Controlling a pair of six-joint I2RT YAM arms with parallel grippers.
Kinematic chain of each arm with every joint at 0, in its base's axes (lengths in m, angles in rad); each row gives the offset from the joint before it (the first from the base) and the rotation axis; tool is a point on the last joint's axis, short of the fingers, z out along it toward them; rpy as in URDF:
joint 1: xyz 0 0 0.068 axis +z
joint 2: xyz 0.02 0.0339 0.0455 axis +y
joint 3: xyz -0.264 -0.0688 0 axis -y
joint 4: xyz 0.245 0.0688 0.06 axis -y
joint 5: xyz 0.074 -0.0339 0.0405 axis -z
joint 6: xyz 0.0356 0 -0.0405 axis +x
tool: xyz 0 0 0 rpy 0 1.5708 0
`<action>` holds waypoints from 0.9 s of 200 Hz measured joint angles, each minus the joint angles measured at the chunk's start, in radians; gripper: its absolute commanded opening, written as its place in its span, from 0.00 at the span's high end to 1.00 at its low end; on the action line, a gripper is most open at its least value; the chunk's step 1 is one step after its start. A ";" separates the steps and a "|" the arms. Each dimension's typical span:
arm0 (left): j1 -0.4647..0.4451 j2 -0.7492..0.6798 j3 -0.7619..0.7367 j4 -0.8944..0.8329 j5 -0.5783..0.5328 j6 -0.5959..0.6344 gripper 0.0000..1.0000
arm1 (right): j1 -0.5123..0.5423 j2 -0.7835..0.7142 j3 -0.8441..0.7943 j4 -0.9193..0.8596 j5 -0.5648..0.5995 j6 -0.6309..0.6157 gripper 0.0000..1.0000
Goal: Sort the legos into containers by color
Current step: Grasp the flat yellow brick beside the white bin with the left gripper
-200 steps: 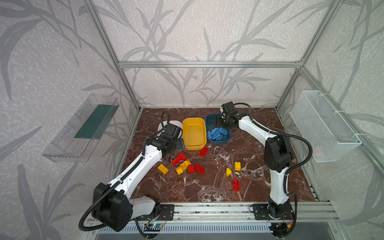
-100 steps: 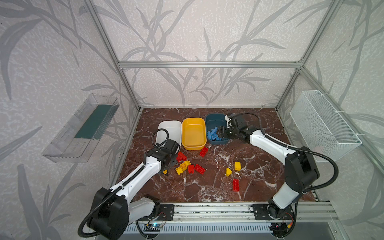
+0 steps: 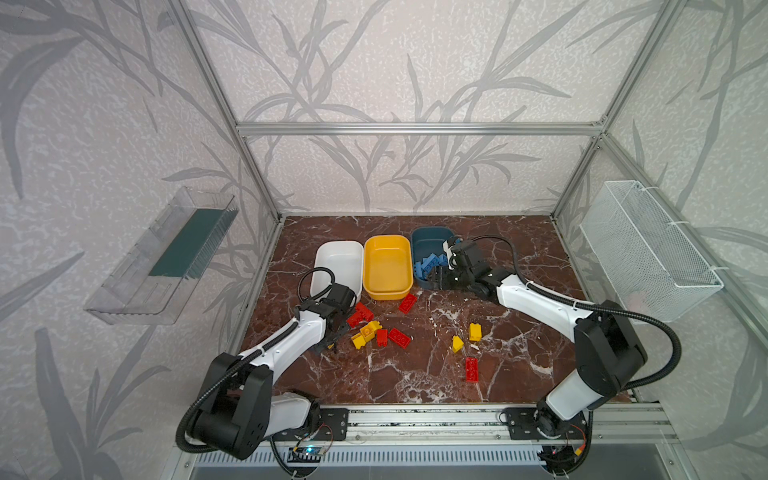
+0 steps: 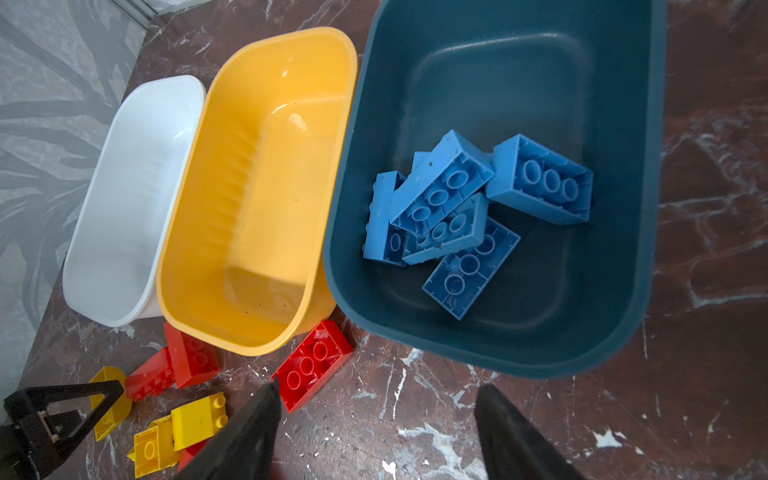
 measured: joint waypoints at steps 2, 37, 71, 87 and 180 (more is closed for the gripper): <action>0.000 0.003 -0.001 0.003 0.000 0.000 0.30 | 0.000 0.000 0.000 0.001 0.000 0.000 0.25; 0.008 0.031 -0.022 0.039 0.003 -0.008 0.36 | 0.000 0.000 0.000 0.011 0.004 -0.002 0.26; 0.013 0.039 -0.039 0.064 0.002 -0.013 0.44 | 0.000 0.000 0.000 0.011 0.004 -0.003 0.26; 0.014 0.047 -0.046 0.072 0.002 -0.018 0.50 | 0.000 0.000 0.000 0.012 0.004 -0.004 0.26; 0.015 0.028 -0.046 0.054 -0.003 -0.020 0.72 | 0.000 0.000 -0.007 0.018 0.011 -0.014 0.26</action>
